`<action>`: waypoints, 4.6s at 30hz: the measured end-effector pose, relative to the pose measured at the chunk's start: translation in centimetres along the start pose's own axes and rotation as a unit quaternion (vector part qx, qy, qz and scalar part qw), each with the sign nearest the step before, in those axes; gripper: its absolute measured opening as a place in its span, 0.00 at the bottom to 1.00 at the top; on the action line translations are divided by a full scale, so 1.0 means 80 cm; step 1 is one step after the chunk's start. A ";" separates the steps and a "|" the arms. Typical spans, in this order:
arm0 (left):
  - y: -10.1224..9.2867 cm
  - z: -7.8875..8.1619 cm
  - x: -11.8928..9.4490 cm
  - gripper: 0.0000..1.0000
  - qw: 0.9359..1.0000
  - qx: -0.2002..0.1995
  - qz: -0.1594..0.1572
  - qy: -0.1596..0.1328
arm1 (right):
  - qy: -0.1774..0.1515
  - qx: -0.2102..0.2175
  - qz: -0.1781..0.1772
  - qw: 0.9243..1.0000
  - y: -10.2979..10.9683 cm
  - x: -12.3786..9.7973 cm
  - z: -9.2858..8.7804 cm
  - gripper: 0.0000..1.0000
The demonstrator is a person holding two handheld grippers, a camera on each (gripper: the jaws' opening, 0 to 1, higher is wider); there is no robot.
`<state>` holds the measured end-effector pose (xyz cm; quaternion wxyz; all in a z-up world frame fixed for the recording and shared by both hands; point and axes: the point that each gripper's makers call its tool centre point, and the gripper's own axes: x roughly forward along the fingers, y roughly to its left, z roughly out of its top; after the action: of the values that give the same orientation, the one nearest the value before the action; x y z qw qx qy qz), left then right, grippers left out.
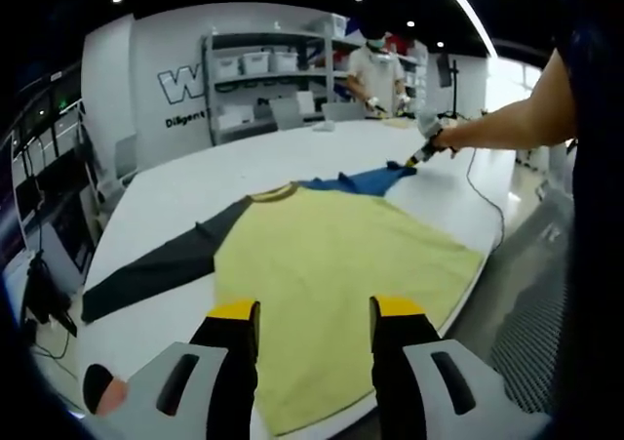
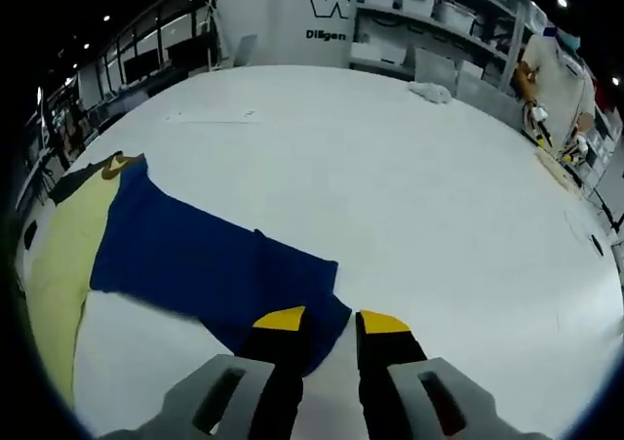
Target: Fold the garment on the visible template until the final outline fits inside the template.
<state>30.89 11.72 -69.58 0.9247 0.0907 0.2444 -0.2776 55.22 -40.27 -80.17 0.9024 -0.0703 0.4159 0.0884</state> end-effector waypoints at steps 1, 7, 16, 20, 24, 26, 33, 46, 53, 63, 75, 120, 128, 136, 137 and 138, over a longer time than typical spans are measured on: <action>0.000 0.000 0.000 0.40 1.000 0.000 0.000 0.000 | -0.002 0.001 0.002 1.000 0.002 -0.001 0.000 0.16; 0.000 0.000 0.000 0.40 1.000 0.000 -0.001 0.001 | -0.011 -0.007 0.002 1.000 0.009 -0.001 0.000 0.12; -0.001 0.001 0.000 0.40 1.000 0.001 -0.002 -0.001 | -0.032 -0.053 -0.017 0.998 0.010 -0.014 0.010 0.01; -0.002 0.001 0.000 0.40 1.000 0.002 -0.004 -0.003 | -0.039 -0.057 -0.019 0.997 0.011 -0.021 0.014 0.00; -0.002 0.002 -0.001 0.40 1.000 0.002 -0.005 -0.005 | -0.056 -0.048 -0.023 0.997 0.011 -0.032 0.024 0.00; -0.003 0.003 -0.001 0.40 1.000 0.003 -0.006 -0.007 | -0.063 -0.038 -0.026 0.997 0.011 -0.039 0.028 0.00; -0.004 0.005 -0.002 0.39 1.000 0.004 -0.008 -0.012 | -0.080 0.023 -0.049 0.995 -0.012 -0.061 0.029 0.00; -0.006 0.006 -0.003 0.39 1.000 0.007 -0.014 -0.015 | -0.046 0.130 -0.069 0.988 -0.040 -0.078 -0.015 0.00; -0.007 0.005 -0.003 0.39 1.000 0.008 -0.017 -0.013 | -0.016 0.143 -0.070 0.987 -0.034 -0.062 -0.047 0.00; -0.008 0.004 -0.002 0.39 1.000 0.008 -0.016 -0.010 | 0.004 0.133 -0.132 0.982 -0.063 -0.069 -0.068 0.03; -0.008 0.002 -0.001 0.38 1.000 0.006 -0.015 -0.006 | -0.017 0.185 -0.107 0.977 -0.040 -0.065 -0.066 0.12; -0.007 0.003 -0.003 0.38 1.000 0.007 -0.015 -0.008 | -0.028 0.109 -0.105 0.988 -0.042 -0.063 -0.038 0.00; -0.008 0.005 -0.003 0.37 1.000 0.008 -0.016 -0.014 | -0.033 0.092 -0.105 0.990 -0.035 -0.079 -0.022 0.00; -0.008 0.009 -0.005 0.37 1.000 0.009 -0.015 -0.023 | -0.045 0.071 -0.097 0.992 -0.018 -0.092 0.001 0.00; -0.008 0.010 -0.006 0.37 1.000 0.009 -0.015 -0.024 | -0.047 0.069 -0.095 0.992 -0.014 -0.094 0.005 0.00; -0.008 0.011 -0.006 0.37 1.000 0.009 -0.015 -0.026 | -0.049 0.067 -0.094 0.992 -0.012 -0.095 0.008 0.00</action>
<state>30.52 11.17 -68.62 0.9256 0.0886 0.2190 -0.2959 51.06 -41.85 -73.87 0.9287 -0.0444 0.3675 -0.0216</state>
